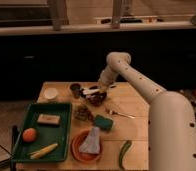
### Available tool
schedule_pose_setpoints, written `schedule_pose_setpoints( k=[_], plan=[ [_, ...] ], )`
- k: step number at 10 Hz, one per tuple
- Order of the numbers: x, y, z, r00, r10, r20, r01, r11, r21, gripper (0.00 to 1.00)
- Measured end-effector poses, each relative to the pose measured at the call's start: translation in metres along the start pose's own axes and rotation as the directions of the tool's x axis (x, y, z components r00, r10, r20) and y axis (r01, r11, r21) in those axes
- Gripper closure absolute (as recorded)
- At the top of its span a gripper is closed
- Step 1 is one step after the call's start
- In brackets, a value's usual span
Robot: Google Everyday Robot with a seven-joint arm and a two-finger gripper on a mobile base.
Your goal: Place brush in purple bowl
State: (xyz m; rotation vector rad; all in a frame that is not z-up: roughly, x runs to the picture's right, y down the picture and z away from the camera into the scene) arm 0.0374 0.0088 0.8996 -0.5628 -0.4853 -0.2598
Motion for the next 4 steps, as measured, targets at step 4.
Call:
schedule_pose_setpoints(
  k=[4],
  plan=[
    [-0.0027, 0.0002, 0.0002, 1.0, -0.003, 0.005, 0.003, 1.0, -0.005, 0.2]
  ],
)
